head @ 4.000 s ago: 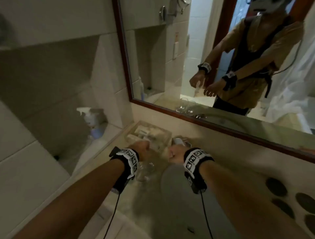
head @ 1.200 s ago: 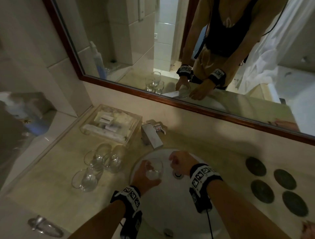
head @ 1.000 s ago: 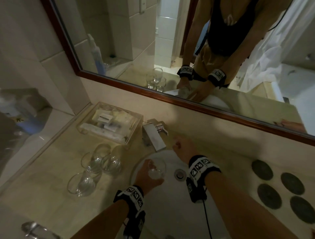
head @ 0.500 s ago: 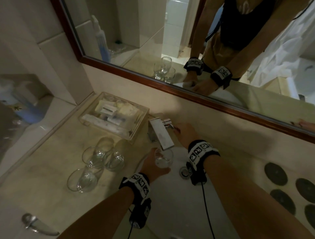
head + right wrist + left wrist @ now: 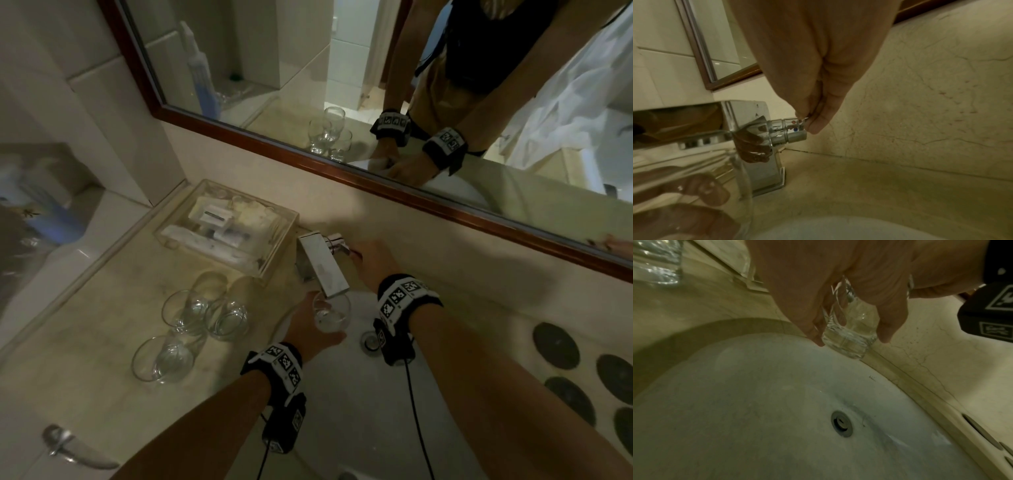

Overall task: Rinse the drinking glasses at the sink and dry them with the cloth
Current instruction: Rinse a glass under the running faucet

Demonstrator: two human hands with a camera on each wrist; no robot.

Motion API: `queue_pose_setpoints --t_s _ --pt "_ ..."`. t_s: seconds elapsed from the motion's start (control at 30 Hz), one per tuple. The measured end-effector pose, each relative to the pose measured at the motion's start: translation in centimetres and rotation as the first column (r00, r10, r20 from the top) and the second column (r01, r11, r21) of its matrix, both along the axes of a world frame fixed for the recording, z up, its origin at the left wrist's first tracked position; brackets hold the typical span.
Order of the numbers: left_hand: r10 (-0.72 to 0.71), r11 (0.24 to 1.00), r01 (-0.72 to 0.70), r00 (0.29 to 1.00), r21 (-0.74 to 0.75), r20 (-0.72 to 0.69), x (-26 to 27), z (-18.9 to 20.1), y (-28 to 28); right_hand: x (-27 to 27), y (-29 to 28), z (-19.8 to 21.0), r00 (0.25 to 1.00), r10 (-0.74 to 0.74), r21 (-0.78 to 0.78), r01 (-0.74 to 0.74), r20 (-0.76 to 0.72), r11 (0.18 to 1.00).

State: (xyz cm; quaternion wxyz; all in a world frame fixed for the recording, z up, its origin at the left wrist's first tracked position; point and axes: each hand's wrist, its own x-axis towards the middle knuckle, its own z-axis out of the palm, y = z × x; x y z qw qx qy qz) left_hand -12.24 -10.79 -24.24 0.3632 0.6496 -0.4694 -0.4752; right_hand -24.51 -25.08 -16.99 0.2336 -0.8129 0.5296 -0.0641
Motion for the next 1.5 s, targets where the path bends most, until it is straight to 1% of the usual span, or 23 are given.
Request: queue_pose_setpoints --t_s 0.23,0.33,0.47,0.6,0.67,0.77,0.83,0.9,0.93,0.97,1.0,1.07,1.1,1.13,1.17,1.2,1.23,1.27,1.3,1.33,1.37,1.47,1.5 --pt "0.013 1.000 -0.013 1.000 -0.021 -0.013 0.0 0.0 -0.2 0.1 -0.4 -0.3 0.999 -0.014 0.004 0.014 -0.033 1.000" --pt "0.024 1.000 -0.025 0.999 -0.018 -0.038 -0.1 0.2 -0.1 0.0 -0.7 -0.8 1.000 -0.027 0.006 0.027 -0.002 1.000" --pt "0.039 0.999 -0.040 0.998 -0.017 -0.042 -0.2 0.2 0.2 -0.1 -1.0 -0.9 1.000 -0.024 -0.004 0.024 -0.006 1.000" --pt "0.023 1.000 -0.024 0.999 -0.004 -0.039 -0.4 0.3 0.4 -0.2 -1.3 -1.5 0.999 -0.038 -0.007 0.038 0.007 0.999" --pt "0.032 0.999 -0.031 0.999 0.014 -0.041 -0.4 -0.3 0.3 -0.3 -1.2 -1.4 0.999 -0.035 -0.002 0.035 0.007 0.999" --pt "0.046 0.999 -0.045 0.998 0.019 -0.034 -0.3 0.1 0.3 -0.5 -0.7 -0.5 0.998 -0.018 -0.010 0.019 0.054 1.000" --pt "0.036 0.999 -0.035 0.999 0.032 -0.038 0.0 0.0 0.3 -0.9 0.4 -0.2 0.994 -0.068 0.031 0.065 0.091 0.997" --pt "0.042 0.999 -0.041 0.998 0.026 -0.044 -0.1 0.2 0.3 -1.4 1.9 -0.5 0.982 -0.137 0.160 0.115 0.128 0.980" --pt "0.054 0.998 -0.053 0.997 0.018 -0.054 -0.1 0.4 0.3 -1.6 2.7 -0.8 0.975 -0.179 0.279 0.136 0.134 0.951" --pt "0.065 0.998 -0.064 0.996 0.028 -0.065 -0.2 0.2 0.2 -1.7 3.5 -0.9 0.970 -0.217 0.420 0.151 0.114 0.895" --pt "0.078 0.997 -0.076 0.994 0.032 -0.073 -0.3 0.2 0.2 -2.0 4.2 -1.1 0.963 -0.258 0.569 0.171 0.076 0.804" --pt "0.097 0.995 -0.093 0.991 0.046 -0.087 -0.5 0.1 0.1 -2.4 5.9 -1.4 0.928 -0.370 0.817 0.183 0.040 0.547" --pt "0.098 0.994 -0.095 0.992 0.047 -0.082 -0.6 0.1 0.0 -2.5 6.8 -1.5 0.892 -0.448 0.892 0.161 0.052 0.423" --pt "0.099 0.994 -0.095 0.991 0.049 -0.093 -0.8 0.1 -0.1 -2.6 7.5 -1.8 0.848 -0.525 0.936 0.125 0.072 0.329" --pt "0.096 0.993 -0.086 0.986 0.080 -0.134 -0.9 0.0 -0.1 -2.6 8.2 -2.1 0.794 -0.599 0.958 0.085 0.100 0.272" --pt "0.109 0.991 -0.092 0.976 0.097 -0.188 -1.1 0.0 -0.1 -2.4 8.6 -2.6 0.726 -0.677 0.970 0.058 0.122 0.237" --pt "0.100 0.991 -0.078 0.975 0.112 -0.200 -1.1 0.0 -0.1 -2.2 9.1 -2.9 0.647 -0.751 0.975 0.046 0.135 0.216" --pt "0.107 0.990 -0.083 0.972 0.117 -0.211 -1.3 0.4 0.0 -1.9 9.4 -3.2 0.569 -0.808 0.976 0.040 0.152 0.212" --pt "0.117 0.985 -0.076 0.957 0.158 -0.267 -1.3 0.3 -0.1 -1.7 9.6 -3.4 0.519 -0.836 0.972 0.042 0.177 0.232" --pt "0.128 0.980 -0.069 0.934 0.185 -0.333 -1.4 0.7 -0.1 -1.7 9.7 -3.7 0.501 -0.841 0.962 0.054 0.206 0.267" --pt "0.108 0.976 -0.029 0.926 0.216 -0.362 -1.2 0.9 -0.1 -1.7 9.8 -3.8 0.500 -0.834 0.950 0.065 0.233 0.304" --pt "0.149 0.931 0.013 0.899 0.366 -0.412 -0.6 1.9 -0.2 -1.8 10.2 -4.4 0.520 -0.808 0.919 0.100 0.279 0.382" --pt "0.157 0.920 0.006 0.910 0.391 -0.384 -0.4 1.7 -0.4 -1.8 10.3 -4.4 0.546 -0.789 0.904 0.125 0.281 0.409"
